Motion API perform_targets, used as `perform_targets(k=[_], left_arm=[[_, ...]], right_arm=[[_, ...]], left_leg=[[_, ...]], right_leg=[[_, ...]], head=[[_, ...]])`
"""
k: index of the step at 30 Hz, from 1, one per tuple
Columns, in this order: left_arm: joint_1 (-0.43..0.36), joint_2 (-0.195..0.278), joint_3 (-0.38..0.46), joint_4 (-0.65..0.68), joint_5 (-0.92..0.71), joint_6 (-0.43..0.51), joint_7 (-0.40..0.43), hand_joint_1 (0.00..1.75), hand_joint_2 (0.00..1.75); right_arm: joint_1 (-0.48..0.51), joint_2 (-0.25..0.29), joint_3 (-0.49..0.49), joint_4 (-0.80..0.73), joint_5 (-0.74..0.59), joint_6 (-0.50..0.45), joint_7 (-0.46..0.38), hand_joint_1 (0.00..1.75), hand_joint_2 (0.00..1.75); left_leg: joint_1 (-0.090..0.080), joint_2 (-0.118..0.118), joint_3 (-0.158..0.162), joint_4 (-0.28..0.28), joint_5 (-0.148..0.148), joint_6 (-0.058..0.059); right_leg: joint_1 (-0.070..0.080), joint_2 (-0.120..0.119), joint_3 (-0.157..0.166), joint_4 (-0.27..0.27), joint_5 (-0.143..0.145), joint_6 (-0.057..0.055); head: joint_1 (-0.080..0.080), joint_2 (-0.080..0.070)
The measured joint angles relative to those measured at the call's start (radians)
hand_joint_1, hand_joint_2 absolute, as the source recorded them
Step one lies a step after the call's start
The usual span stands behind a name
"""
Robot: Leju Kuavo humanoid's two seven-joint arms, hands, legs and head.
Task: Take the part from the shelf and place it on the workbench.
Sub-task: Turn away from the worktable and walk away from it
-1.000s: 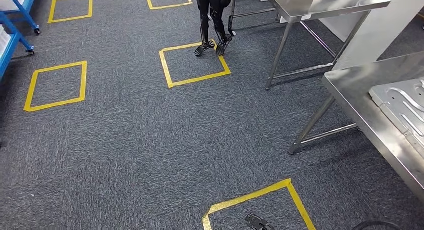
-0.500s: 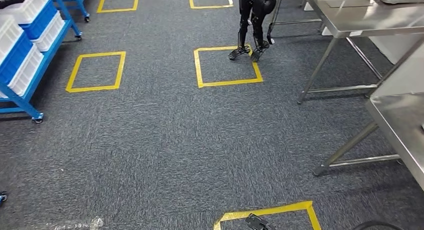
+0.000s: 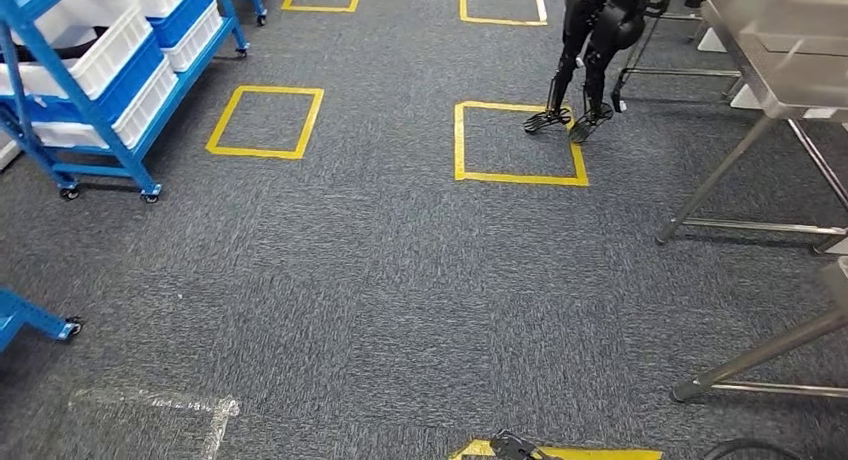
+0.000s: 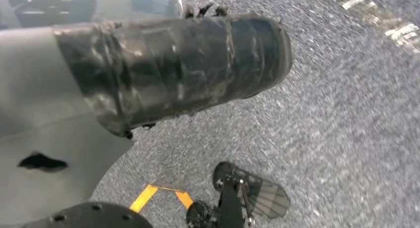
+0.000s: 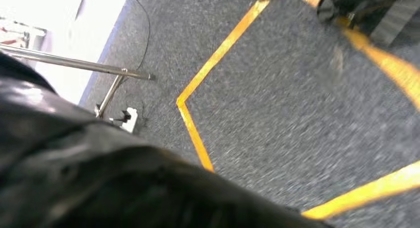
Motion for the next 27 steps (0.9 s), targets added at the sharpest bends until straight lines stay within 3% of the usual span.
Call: perform_targets(k=[2,4,6,7,9,11,13,15,17,19,21,22,24,26,27], left_arm=[[0.002,0.0,0.0,0.0,0.0,0.001,0.0,0.0,0.0],[-0.001,0.001,0.0,0.0,0.0,0.002,0.0,0.0,0.0],[-0.004,0.001,0.0,0.0,0.0,0.002,0.0,0.0,0.0],[-0.005,0.001,0.0,0.0,0.0,0.002,0.0,0.0,0.0],[-0.002,0.001,0.0,0.0,0.0,0.002,0.0,0.0,0.0],[-0.002,0.0,0.0,0.0,0.0,0.002,0.0,0.0,0.0],[-0.003,-0.001,0.0,0.0,-0.001,0.003,0.0,0.0,0.0],[0.0,-0.001,0.0,0.001,-0.001,0.004,0.0,0.0,0.0],[0.003,-0.002,-0.001,0.001,-0.001,0.003,-0.001,0.0,0.0],[0.0,-0.003,-0.001,0.001,-0.001,0.002,-0.003,0.0,0.0],[-0.003,-0.003,-0.001,0.001,0.0,0.0,-0.005,0.0,0.0],[-0.002,-0.003,-0.001,0.001,0.002,-0.001,-0.006,0.0,0.0],[0.0,-0.003,-0.001,0.001,0.004,-0.002,-0.007,0.0,0.0],[-0.001,-0.003,-0.001,0.001,0.006,-0.002,-0.009,0.0,0.0],[-0.003,-0.003,-0.001,0.001,0.006,-0.002,-0.01,0.0,0.0]], right_arm=[[-0.002,0.003,0.005,-0.001,0.001,0.0,0.0,0.0,0.0],[0.0,0.004,0.01,-0.001,0.003,-0.001,0.001,0.0,0.0],[0.004,0.004,0.013,-0.001,0.01,-0.006,0.006,0.0,0.0],[0.006,0.004,0.015,-0.001,0.015,-0.011,0.011,0.0,0.0],[0.007,0.003,0.023,-0.001,0.026,-0.022,0.02,0.0,0.0],[0.008,0.003,0.031,0.0,0.037,-0.029,0.024,0.0,0.0],[0.006,0.003,0.039,0.0,0.047,-0.032,0.024,0.0,0.0],[0.002,0.003,0.049,-0.001,0.053,-0.029,0.022,0.0,0.0],[0.002,0.004,0.057,-0.001,0.058,-0.022,0.018,0.0,0.0],[0.005,0.004,0.063,-0.001,0.071,-0.019,0.017,0.0,0.0],[0.007,0.004,0.073,-0.001,0.088,-0.017,0.02,0.0,0.0],[0.007,0.004,0.078,-0.001,0.096,-0.016,0.022,0.0,0.0],[0.006,0.004,0.087,-0.001,0.107,-0.012,0.025,0.0,0.0],[0.005,0.005,0.094,-0.001,0.109,-0.01,0.025,0.0,0.0],[0.005,0.006,0.098,-0.001,0.111,-0.008,0.026,0.0,0.0]], left_leg=[[0.003,-0.019,0.01,-0.012,0.004,0.013],[0.003,-0.039,0.013,-0.015,0.004,0.022],[0.002,-0.065,0.014,-0.013,0.002,0.027],[0.001,-0.08,0.015,-0.011,0.0,0.027],[0.003,-0.111,0.018,-0.004,-0.006,0.023],[0.003,-0.137,0.014,0.007,-0.013,0.014],[0.004,-0.157,0.006,0.012,-0.014,0.002],[0.007,-0.171,0.001,0.01,-0.013,-0.009],[0.005,-0.134,-0.017,0.045,-0.035,-0.019],[0.003,-0.07,-0.07,0.152,-0.087,-0.025],[0.004,-0.043,-0.13,0.264,-0.125,-0.028],[0.004,-0.038,-0.141,0.282,-0.121,-0.028],[0.003,-0.023,-0.101,0.201,-0.065,-0.022],[-0.008,0.023,-0.031,0.067,-0.014,-0.009],[-0.014,0.04,-0.011,0.029,-0.005,-0.002]], right_leg=[[-0.005,0.044,-0.016,0.045,-0.03,0.008],[-0.008,0.098,-0.081,0.169,-0.086,0.009],[-0.008,0.112,-0.145,0.276,-0.114,0.009],[-0.009,0.113,-0.156,0.283,-0.099,0.008],[-0.012,0.128,-0.126,0.186,-0.022,0.007],[-0.016,0.171,-0.085,0.073,0.03,0.005],[-0.015,0.19,-0.073,0.039,0.031,0.001],[-0.014,0.167,-0.066,0.033,0.034,-0.009],[-0.016,0.143,-0.055,0.023,0.037,-0.022],[-0.012,0.116,-0.051,0.019,0.036,-0.032],[-0.007,0.087,-0.05,0.02,0.032,-0.037],[-0.005,0.074,-0.048,0.02,0.03,-0.038],[-0.002,0.049,-0.04,0.019,0.024,-0.038],[0.002,0.026,-0.03,0.019,0.015,-0.034],[0.003,0.016,-0.026,0.019,0.012,-0.03]], head=[[0.002,0.0],[0.004,0.0],[0.005,0.0],[0.005,0.0],[0.005,0.0],[0.005,0.0],[0.004,0.0],[0.004,0.0],[0.002,0.0],[-0.001,0.0],[-0.002,0.0],[-0.002,0.0],[-0.002,0.0],[-0.002,0.0],[-0.002,0.0]])
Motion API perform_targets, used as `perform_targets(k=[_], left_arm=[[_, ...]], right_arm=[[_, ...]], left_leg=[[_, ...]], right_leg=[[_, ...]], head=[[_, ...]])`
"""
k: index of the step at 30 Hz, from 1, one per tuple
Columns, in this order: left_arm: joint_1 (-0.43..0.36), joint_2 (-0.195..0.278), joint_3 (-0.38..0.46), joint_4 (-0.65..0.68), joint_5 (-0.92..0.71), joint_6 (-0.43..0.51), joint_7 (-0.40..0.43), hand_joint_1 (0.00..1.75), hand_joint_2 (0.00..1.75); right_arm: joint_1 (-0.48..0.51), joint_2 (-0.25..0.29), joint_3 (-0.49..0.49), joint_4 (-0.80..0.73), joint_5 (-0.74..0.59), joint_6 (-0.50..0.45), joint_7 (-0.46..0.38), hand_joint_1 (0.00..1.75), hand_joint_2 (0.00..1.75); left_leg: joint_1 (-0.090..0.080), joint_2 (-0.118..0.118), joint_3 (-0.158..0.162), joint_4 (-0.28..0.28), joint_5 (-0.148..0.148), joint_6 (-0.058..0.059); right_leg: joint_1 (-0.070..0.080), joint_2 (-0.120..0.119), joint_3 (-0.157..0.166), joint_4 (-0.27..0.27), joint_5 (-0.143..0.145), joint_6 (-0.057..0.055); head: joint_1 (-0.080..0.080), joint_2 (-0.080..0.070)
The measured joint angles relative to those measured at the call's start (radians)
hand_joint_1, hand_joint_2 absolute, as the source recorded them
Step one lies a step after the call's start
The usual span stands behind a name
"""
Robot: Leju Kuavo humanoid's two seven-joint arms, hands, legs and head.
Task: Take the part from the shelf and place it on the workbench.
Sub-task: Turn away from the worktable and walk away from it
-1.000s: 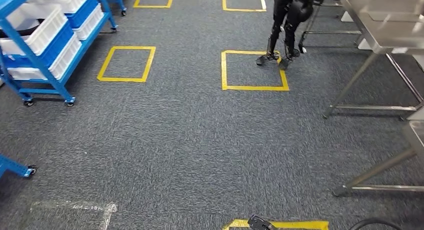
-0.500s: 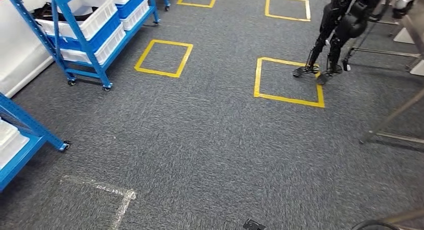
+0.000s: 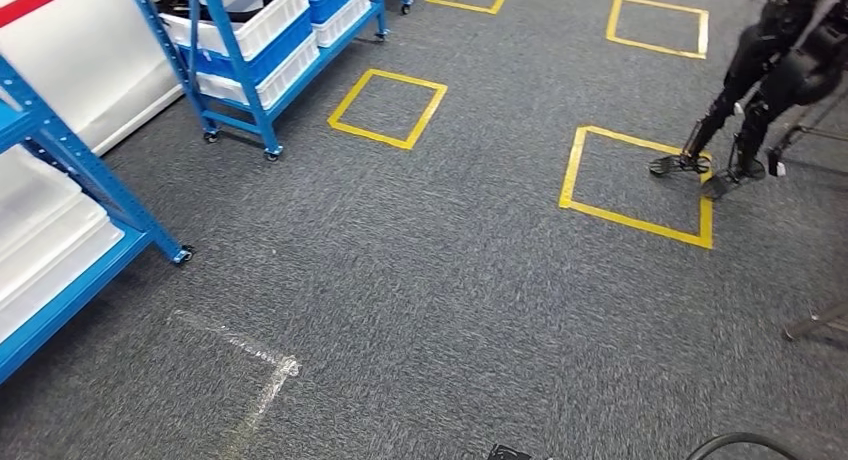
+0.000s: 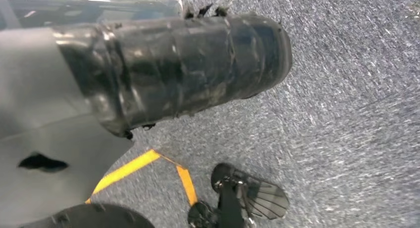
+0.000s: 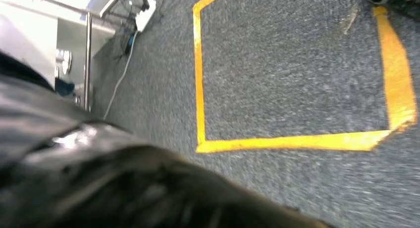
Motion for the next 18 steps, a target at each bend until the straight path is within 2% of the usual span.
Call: perform_targets(k=[1,3,4,6,7,9,10,11,13,14,15,16,17,18], left_arm=[[-0.002,0.0,0.0,0.0,0.0,0.0,-0.001,0.0,0.0],[-0.001,0.001,0.0,0.0,-0.003,-0.004,-0.001,0.0,0.0],[0.001,0.001,0.0,0.001,-0.005,-0.006,-0.001,0.0,0.0],[0.001,0.0,0.0,0.001,-0.012,-0.012,-0.001,0.0,0.0],[-0.001,0.0,-0.001,0.001,-0.014,-0.013,0.0,0.0,0.0],[-0.005,0.0,-0.004,0.001,-0.021,-0.011,0.0,0.0,0.0],[-0.006,0.0,-0.006,0.001,-0.025,-0.007,-0.002,0.0,0.0],[-0.006,-0.001,-0.007,0.001,-0.028,0.0,-0.005,0.0,0.0],[-0.003,-0.001,-0.008,0.001,-0.031,0.02,-0.017,0.0,0.0],[-0.003,-0.001,-0.008,0.001,-0.032,0.03,-0.025,0.0,0.0],[-0.005,-0.001,-0.008,0.001,-0.035,0.039,-0.031,0.0,0.0],[-0.008,-0.001,-0.008,0.001,-0.038,0.044,-0.035,0.0,0.0],[-0.011,-0.001,-0.009,0.001,-0.042,0.047,-0.036,0.0,0.0],[-0.014,-0.001,-0.011,0.001,-0.045,0.048,-0.035,0.0,0.0]], right_arm=[[-0.001,0.0,0.004,0.0,0.004,0.004,0.001,0.0,0.0],[-0.006,0.002,0.014,0.0,0.019,0.018,0.006,0.0,0.0],[-0.008,0.003,0.021,-0.001,0.028,0.028,0.011,0.0,0.0],[-0.009,0.003,0.035,-0.001,0.041,0.046,0.025,0.0,0.0],[-0.008,0.003,0.042,-0.001,0.045,0.05,0.033,0.0,0.0],[-0.005,0.002,0.055,-0.001,0.054,0.052,0.05,0.0,0.0],[-0.003,0.002,0.061,0.0,0.06,0.052,0.056,0.0,0.0],[-0.002,0.0,0.068,0.0,0.067,0.052,0.06,0.0,0.0],[-0.002,-0.003,0.081,0.0,0.08,0.058,0.067,0.0,0.0],[-0.001,-0.004,0.088,0.0,0.086,0.067,0.07,0.0,0.0],[-0.001,-0.005,0.095,0.0,0.093,0.078,0.074,0.0,0.0],[-0.001,-0.006,0.102,0.001,0.1,0.092,0.078,0.0,0.0],[-0.001,-0.007,0.11,0.001,0.109,0.105,0.081,0.0,0.0],[-0.002,-0.007,0.119,0.001,0.118,0.115,0.083,0.0,0.0]], left_leg=[[-0.005,0.007,0.008,-0.017,0.0,0.005],[-0.004,-0.017,0.012,-0.025,0.002,0.015],[-0.001,-0.028,0.017,-0.033,0.005,0.018],[0.007,-0.049,0.028,-0.048,0.012,0.027],[0.007,-0.06,0.029,-0.05,0.013,0.03],[0.008,-0.087,0.028,-0.049,0.013,0.034],[0.009,-0.103,0.029,-0.047,0.012,0.034],[0.011,-0.119,0.029,-0.044,0.011,0.032],[0.016,-0.148,0.028,-0.033,0.005,0.023],[0.017,-0.16,0.024,-0.024,0.001,0.017],[0.018,-0.171,0.018,-0.015,-0.003,0.011],[0.019,-0.182,0.011,-0.009,-0.004,0.005],[0.02,-0.192,0.005,-0.006,-0.004,-0.001],[0.021,-0.203,0.001,-0.006,-0.002,-0.007]], right_leg=[[0.002,-0.011,0.003,-0.001,-0.003,0.004],[0.002,-0.025,0.01,-0.004,-0.008,0.014],[0.001,-0.012,0.012,0.001,-0.014,0.019],[-0.002,0.044,-0.009,0.057,-0.05,0.027],[-0.004,0.073,-0.036,0.112,-0.077,0.03],[-0.007,0.093,-0.101,0.233,-0.122,0.034],[-0.009,0.094,-0.12,0.26,-0.12,0.036],[-0.012,0.096,-0.122,0.251,-0.099,0.039],[-0.021,0.113,-0.085,0.147,-0.024,0.046],[-0.026,0.14,-0.065,0.093,0.0,0.049],[-0.028,0.164,-0.052,0.054,0.014,0.05],[-0.03,0.181,-0.048,0.037,0.015,0.047],[-0.028,0.186,-0.048,0.034,0.011,0.042],[-0.025,0.174,-0.047,0.033,0.012,0.034]], head=[[0.0,0.0],[0.001,0.0],[0.002,0.0],[0.003,0.0],[0.004,0.0],[0.005,0.0],[0.005,0.0],[0.005,0.0],[0.005,0.0],[0.005,0.0],[0.006,0.0],[0.006,0.0],[0.005,0.0],[0.005,0.0]])
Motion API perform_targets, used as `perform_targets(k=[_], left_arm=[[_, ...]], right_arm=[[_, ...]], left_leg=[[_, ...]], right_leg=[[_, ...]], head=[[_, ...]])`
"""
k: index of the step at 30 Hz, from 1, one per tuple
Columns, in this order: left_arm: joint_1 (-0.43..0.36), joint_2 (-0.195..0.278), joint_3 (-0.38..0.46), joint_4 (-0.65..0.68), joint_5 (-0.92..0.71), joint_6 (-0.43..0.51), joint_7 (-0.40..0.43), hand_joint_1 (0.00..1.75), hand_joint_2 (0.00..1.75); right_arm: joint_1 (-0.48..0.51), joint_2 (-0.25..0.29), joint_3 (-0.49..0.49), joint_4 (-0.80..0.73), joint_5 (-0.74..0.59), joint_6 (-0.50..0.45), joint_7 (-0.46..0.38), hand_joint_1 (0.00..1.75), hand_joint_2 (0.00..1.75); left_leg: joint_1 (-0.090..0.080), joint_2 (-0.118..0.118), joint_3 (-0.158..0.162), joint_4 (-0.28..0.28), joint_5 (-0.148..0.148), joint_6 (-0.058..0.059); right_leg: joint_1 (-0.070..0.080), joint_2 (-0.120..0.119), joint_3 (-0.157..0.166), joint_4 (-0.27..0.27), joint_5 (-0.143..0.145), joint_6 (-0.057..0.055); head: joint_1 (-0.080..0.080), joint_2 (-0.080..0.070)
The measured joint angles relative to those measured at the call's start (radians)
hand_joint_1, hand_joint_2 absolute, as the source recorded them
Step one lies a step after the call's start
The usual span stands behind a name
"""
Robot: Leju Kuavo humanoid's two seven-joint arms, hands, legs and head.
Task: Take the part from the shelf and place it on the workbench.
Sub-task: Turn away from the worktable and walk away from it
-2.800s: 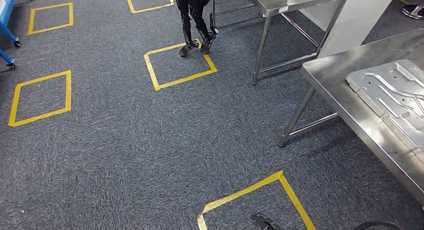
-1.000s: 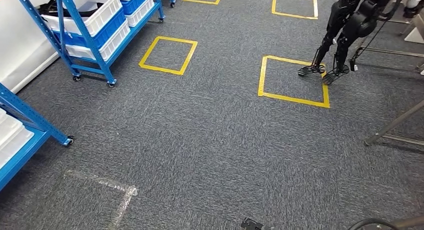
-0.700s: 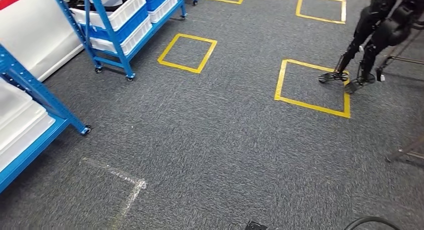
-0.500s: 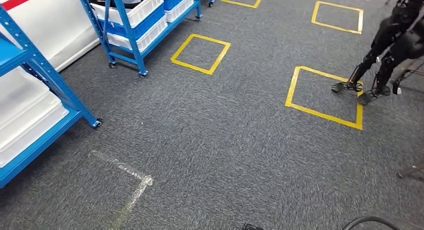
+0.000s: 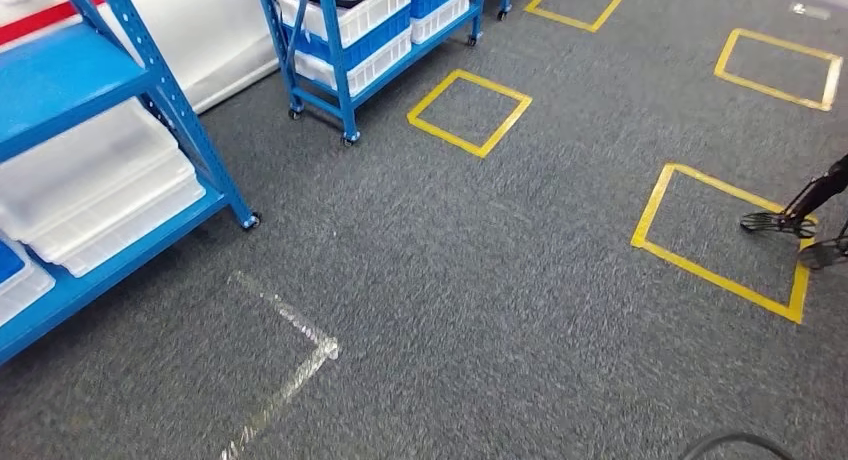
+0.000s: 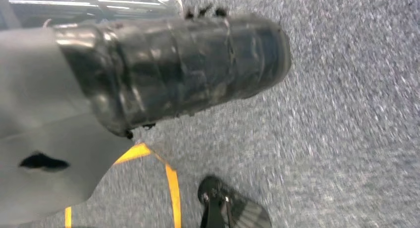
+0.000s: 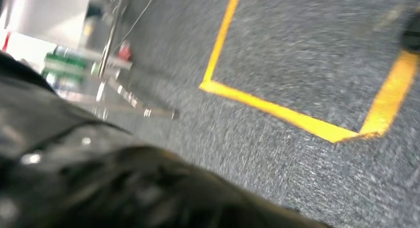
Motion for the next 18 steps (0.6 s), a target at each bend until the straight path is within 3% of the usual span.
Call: perform_targets(k=[1,3,5,6,8,9,11,13,15,16,17,18], left_arm=[[-0.001,0.001,-0.003,0.0,-0.002,-0.002,0.002,0.0,0.0],[-0.002,0.001,-0.012,0.001,-0.003,-0.013,0.008,0.0,0.0],[-0.004,0.0,-0.018,0.001,-0.003,-0.025,0.018,0.0,0.0],[-0.006,0.0,-0.02,0.001,-0.002,-0.03,0.022,0.0,0.0],[-0.006,0.0,-0.023,0.001,-0.002,-0.035,0.03,0.0,0.0],[-0.004,0.0,-0.025,0.001,-0.001,-0.037,0.033,0.0,0.0],[0.0,0.0,-0.027,0.001,-0.001,-0.04,0.036,0.0,0.0],[-0.002,0.0,-0.028,0.001,0.0,-0.041,0.036,0.0,0.0],[-0.004,0.001,-0.029,0.001,0.0,-0.041,0.035,0.0,0.0],[-0.003,0.001,-0.029,0.001,0.0,-0.041,0.034,0.0,0.0],[-0.001,0.001,-0.03,0.001,0.001,-0.041,0.033,0.0,0.44],[0.001,0.001,-0.03,0.001,0.002,-0.041,0.033,0.0,0.87]], right_arm=[[-0.002,0.0,0.009,0.0,0.007,0.007,0.002,0.0,0.0],[-0.004,-0.001,0.024,0.0,0.013,0.01,0.004,0.0,0.0],[-0.003,-0.002,0.035,0.0,0.015,0.004,0.006,0.0,0.0],[-0.002,-0.002,0.039,0.0,0.016,0.002,0.007,0.0,0.0],[-0.002,-0.002,0.046,0.001,0.019,-0.001,0.008,0.0,0.0],[-0.002,-0.003,0.05,0.001,0.02,-0.002,0.009,0.0,0.0],[-0.003,-0.003,0.054,0.001,0.02,-0.003,0.011,0.0,0.0],[-0.004,-0.003,0.059,0.001,0.02,-0.005,0.012,0.0,0.0],[-0.007,-0.003,0.064,0.001,0.02,-0.007,0.015,0.0,0.0],[-0.01,-0.003,0.066,0.001,0.02,-0.009,0.016,0.0,0.0],[-0.013,-0.003,0.067,0.0,0.019,-0.011,0.018,0.0,0.0],[-0.014,-0.003,0.068,0.0,0.018,-0.013,0.019,0.0,0.0]], left_leg=[[0.002,-0.008,-0.003,-0.002,0.002,-0.005],[0.001,0.026,-0.013,0.017,-0.01,-0.013],[-0.001,0.092,-0.052,0.1,-0.056,-0.019],[0.0,0.111,-0.081,0.16,-0.084,-0.022],[0.002,0.124,-0.127,0.249,-0.111,-0.023],[0.002,0.126,-0.128,0.25,-0.1,-0.022],[-0.001,0.144,-0.079,0.154,-0.04,-0.013],[-0.014,0.188,-0.02,0.041,0.0,0.003],[-0.024,0.204,-0.001,0.003,0.0,0.014],[-0.025,0.192,0.001,-0.002,0.001,0.017],[-0.021,0.181,0.005,-0.009,0.004,0.021],[-0.017,0.17,0.012,-0.017,0.006,0.024]], right_leg=[[0.0,-0.015,0.004,-0.001,0.001,-0.008],[0.0,-0.038,0.013,-0.009,0.004,-0.02],[0.003,-0.061,0.018,-0.014,0.005,-0.03],[0.006,-0.074,0.019,-0.015,0.004,-0.034],[0.01,-0.101,0.021,-0.014,0.0,-0.039],[0.012,-0.114,0.023,-0.014,-0.002,-0.04],[0.015,-0.139,0.032,-0.015,-0.009,-0.04],[0.02,-0.162,0.041,-0.016,-0.017,-0.035],[0.024,-0.183,0.048,-0.02,-0.022,-0.026],[0.025,-0.193,0.053,-0.023,-0.024,-0.022],[0.024,-0.194,0.057,-0.023,-0.028,-0.017],[0.023,-0.179,0.06,-0.017,-0.035,-0.011]], head=[[0.0,0.0],[-0.002,0.0],[-0.006,0.0],[-0.007,0.0],[-0.007,0.0],[-0.007,0.0],[-0.007,0.0],[-0.007,0.0],[-0.006,0.0],[-0.006,0.0],[-0.006,0.0],[-0.006,0.0]])
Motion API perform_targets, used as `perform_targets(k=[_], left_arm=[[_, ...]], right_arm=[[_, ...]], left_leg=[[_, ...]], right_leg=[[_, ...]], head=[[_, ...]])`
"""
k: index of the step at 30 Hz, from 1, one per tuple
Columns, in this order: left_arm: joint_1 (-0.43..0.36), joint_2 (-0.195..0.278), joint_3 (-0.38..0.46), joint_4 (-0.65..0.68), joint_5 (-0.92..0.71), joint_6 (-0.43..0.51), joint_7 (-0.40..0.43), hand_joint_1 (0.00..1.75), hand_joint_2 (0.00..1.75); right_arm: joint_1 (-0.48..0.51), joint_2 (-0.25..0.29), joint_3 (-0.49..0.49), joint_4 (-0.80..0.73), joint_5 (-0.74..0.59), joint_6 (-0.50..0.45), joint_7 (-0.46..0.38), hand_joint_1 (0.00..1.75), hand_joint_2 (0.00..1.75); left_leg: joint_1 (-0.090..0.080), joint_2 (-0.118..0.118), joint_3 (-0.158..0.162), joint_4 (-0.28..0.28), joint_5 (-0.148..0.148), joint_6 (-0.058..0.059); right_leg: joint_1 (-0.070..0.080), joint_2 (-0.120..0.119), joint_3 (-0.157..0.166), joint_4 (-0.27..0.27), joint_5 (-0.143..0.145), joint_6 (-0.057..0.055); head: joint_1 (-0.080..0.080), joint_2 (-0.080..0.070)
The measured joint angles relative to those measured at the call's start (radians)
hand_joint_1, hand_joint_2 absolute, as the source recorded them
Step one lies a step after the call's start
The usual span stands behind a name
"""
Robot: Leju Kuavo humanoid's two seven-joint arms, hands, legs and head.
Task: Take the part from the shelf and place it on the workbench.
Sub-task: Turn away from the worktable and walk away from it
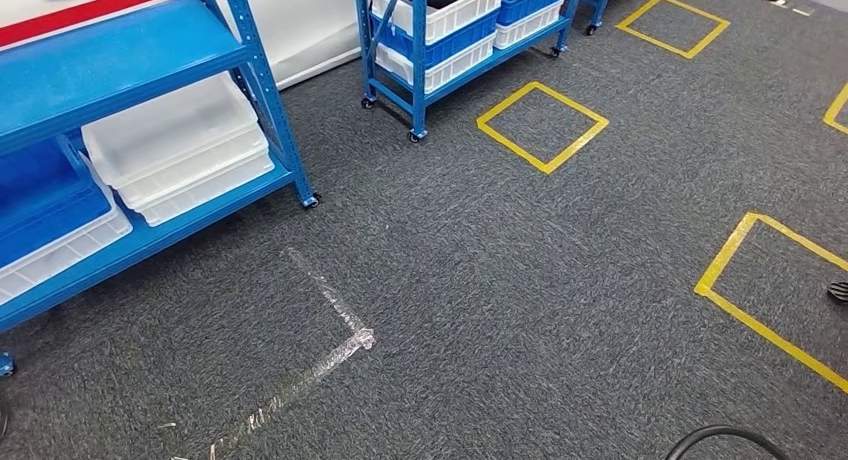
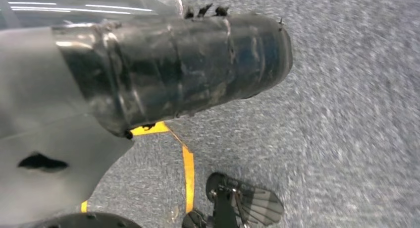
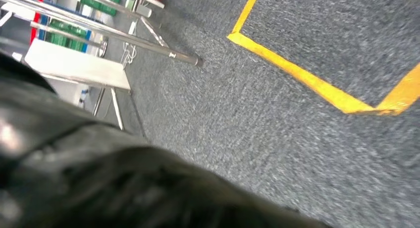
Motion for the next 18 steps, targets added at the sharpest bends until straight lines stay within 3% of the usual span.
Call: perform_targets(k=[2,3,5,6,7,9,11,12,16,18], left_arm=[[0.0,-0.001,-0.001,0.0,0.002,-0.001,-0.001,0.0,1.75],[-0.003,-0.001,-0.001,0.0,0.003,-0.002,-0.003,0.0,1.75],[-0.006,-0.001,-0.005,0.0,0.008,-0.003,-0.009,0.0,1.75],[-0.005,-0.001,-0.006,0.0,0.012,-0.002,-0.013,0.0,1.75],[-0.003,-0.002,-0.007,0.0,0.016,-0.001,-0.017,0.0,1.75],[0.001,-0.002,-0.008,0.0,0.022,0.002,-0.024,0.0,1.75],[0.004,-0.001,-0.008,0.0,0.025,0.005,-0.03,0.0,1.75],[0.005,0.0,-0.008,0.0,0.024,0.004,-0.033,0.0,1.75],[0.025,0.0,0.005,-0.001,-0.023,-0.018,-0.039,0.0,1.75],[0.036,0.0,0.022,-0.002,-0.063,-0.039,-0.038,0.0,1.75]], right_arm=[[0.002,0.0,0.001,0.0,-0.007,-0.008,0.003,0.0,0.0],[0.003,0.0,0.001,0.0,-0.014,-0.017,0.006,0.0,0.0],[0.007,0.0,0.0,0.0,-0.035,-0.041,0.014,0.0,0.0],[0.007,-0.001,-0.001,0.0,-0.05,-0.05,0.017,0.0,0.0],[0.008,-0.001,-0.004,0.001,-0.07,-0.056,0.018,0.0,0.0],[0.01,-0.002,-0.016,0.001,-0.118,-0.055,0.01,0.0,0.87],[0.013,-0.002,-0.031,0.001,-0.15,-0.045,-0.012,0.0,1.75],[0.016,-0.002,-0.039,0.001,-0.155,-0.037,-0.026,0.0,1.75],[0.035,-0.001,-0.086,0.0,-0.156,-0.014,-0.066,0.0,1.75],[0.048,0.001,-0.115,-0.003,-0.153,-0.007,-0.072,0.0,1.75]], left_leg=[[0.009,-0.018,0.012,-0.015,0.006,0.009],[0.009,-0.026,0.014,-0.017,0.007,0.012],[0.009,-0.044,0.014,-0.016,0.005,0.015],[0.01,-0.053,0.015,-0.015,0.004,0.014],[0.011,-0.062,0.017,-0.012,0.0,0.011],[0.015,-0.075,0.018,0.001,-0.01,0.001],[0.014,-0.083,0.009,0.019,-0.019,-0.012],[0.012,-0.084,0.005,0.024,-0.021,-0.014],[0.01,-0.085,0.006,0.02,-0.018,0.004],[0.011,-0.085,0.011,0.015,-0.018,0.005]], right_leg=[[-0.001,0.056,-0.026,0.067,-0.038,0.009],[-0.001,0.082,-0.055,0.126,-0.064,0.011],[-0.005,0.099,-0.119,0.236,-0.097,0.012],[-0.007,0.1,-0.134,0.25,-0.087,0.014],[-0.01,0.101,-0.132,0.225,-0.058,0.016],[-0.017,0.107,-0.092,0.108,0.015,0.021],[-0.019,0.119,-0.065,0.031,0.044,0.019],[-0.018,0.123,-0.065,0.025,0.041,0.016],[-0.016,0.122,-0.064,0.021,0.044,0.009],[-0.014,0.122,-0.062,0.021,0.043,0.004]], head=[[0.002,0.0],[0.003,0.0],[0.004,0.0],[0.004,0.0],[0.004,0.0],[0.004,0.0],[0.005,0.0],[0.005,0.0],[0.005,0.0],[0.005,0.0]])
